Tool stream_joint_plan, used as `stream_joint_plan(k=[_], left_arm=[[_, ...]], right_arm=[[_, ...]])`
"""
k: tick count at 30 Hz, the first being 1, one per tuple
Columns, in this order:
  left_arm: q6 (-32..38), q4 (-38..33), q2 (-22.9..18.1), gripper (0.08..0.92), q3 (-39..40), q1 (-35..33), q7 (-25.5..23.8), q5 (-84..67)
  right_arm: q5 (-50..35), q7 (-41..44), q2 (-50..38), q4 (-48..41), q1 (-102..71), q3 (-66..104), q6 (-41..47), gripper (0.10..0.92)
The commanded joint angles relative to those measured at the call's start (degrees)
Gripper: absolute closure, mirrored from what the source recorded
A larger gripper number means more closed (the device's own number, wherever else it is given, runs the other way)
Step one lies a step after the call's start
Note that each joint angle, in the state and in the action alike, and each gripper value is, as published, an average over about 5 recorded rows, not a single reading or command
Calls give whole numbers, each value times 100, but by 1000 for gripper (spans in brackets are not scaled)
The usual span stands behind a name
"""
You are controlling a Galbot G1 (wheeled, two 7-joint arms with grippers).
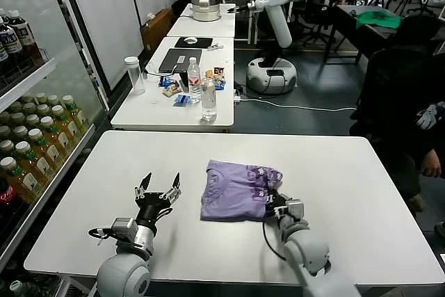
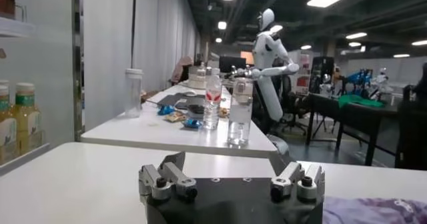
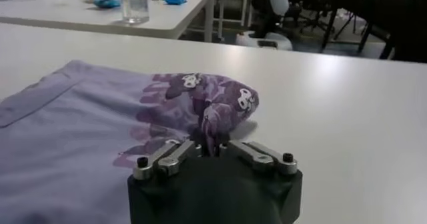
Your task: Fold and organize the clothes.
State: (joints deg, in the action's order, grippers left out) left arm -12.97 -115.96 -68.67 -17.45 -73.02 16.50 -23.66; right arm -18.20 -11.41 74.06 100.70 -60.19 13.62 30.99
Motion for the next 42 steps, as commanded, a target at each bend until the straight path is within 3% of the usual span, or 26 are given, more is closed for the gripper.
stream_joint_plan(k=[1,9,19,22,32,42], left_arm=[[15,-16,-12,177,23,-18,-17,70],[18,-22,-91,177,121,17,-45,169],[190,-204,-84,177,67,-261,-176,468],[256,-284,-85,177,42,-384,-275,523],[614,-615,-86,177,6,-876,-701,815],[731,-875,-28,177,-117,-1217,-794,909]], right_arm=[[93,676,-807,-311,724,233,138,786],[442,814,-959,4,236,681,-310,563],[709,556,-649,1959,-2205,1935,-1838,273],[902,535,-478,2361,-2810,2158,-2067,218],[1340,715,-240,2629,-3367,2441,-2424,203],[1614,710,10,2660,-3349,2325,-2580,203]])
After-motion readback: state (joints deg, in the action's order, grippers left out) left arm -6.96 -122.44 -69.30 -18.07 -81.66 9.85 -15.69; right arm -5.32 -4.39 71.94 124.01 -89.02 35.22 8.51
